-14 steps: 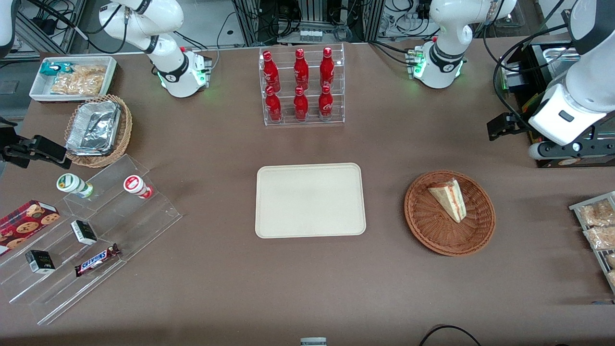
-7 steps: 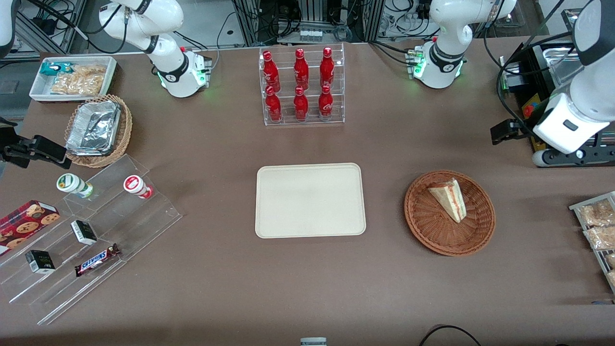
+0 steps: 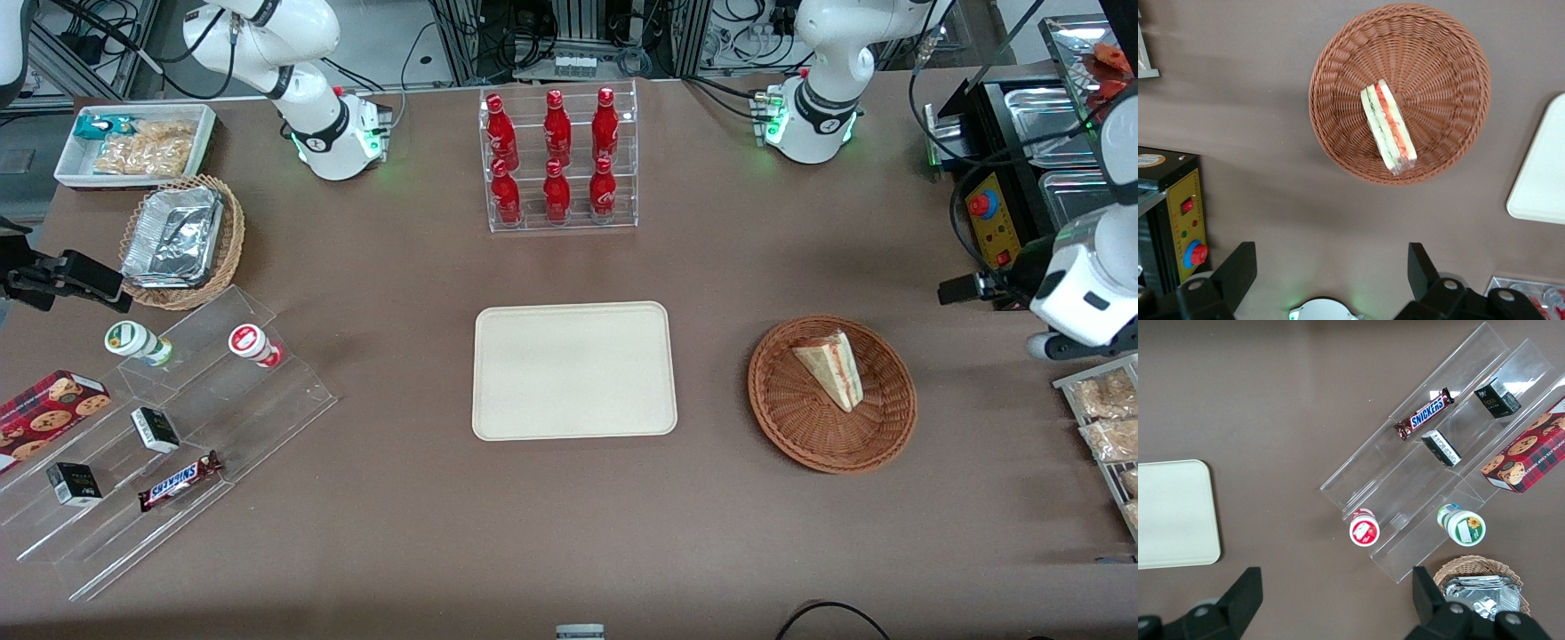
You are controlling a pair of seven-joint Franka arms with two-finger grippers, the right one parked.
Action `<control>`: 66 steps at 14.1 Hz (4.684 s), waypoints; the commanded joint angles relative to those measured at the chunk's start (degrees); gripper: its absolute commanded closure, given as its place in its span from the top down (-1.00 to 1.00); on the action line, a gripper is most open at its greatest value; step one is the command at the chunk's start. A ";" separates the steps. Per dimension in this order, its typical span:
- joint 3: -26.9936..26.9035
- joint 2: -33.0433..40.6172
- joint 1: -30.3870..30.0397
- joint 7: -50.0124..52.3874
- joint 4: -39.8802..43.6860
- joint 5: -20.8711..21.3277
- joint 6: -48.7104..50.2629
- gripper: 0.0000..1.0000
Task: Place sandwich from basket to tray
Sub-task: 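Move the left gripper over the wicker basket above the wrapped sandwich, then lower the left gripper onto the sandwich and close it on the sandwich, then lift the sandwich with the left gripper and carry it over the cream tray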
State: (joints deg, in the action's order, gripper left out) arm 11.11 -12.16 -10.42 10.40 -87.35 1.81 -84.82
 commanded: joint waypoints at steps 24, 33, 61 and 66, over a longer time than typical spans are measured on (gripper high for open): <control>0.93 -14.12 4.01 36.18 -16.00 -3.48 -25.04 1.00; 0.84 -16.40 3.48 36.35 -19.53 -3.48 -31.45 0.97; 18.42 -10.49 14.17 25.28 -4.34 -3.13 -20.30 -0.70; 18.15 -24.38 26.31 35.90 7.79 7.66 -20.47 -0.69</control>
State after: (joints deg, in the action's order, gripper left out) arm 29.67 -29.08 12.48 42.75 -87.35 5.26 -106.33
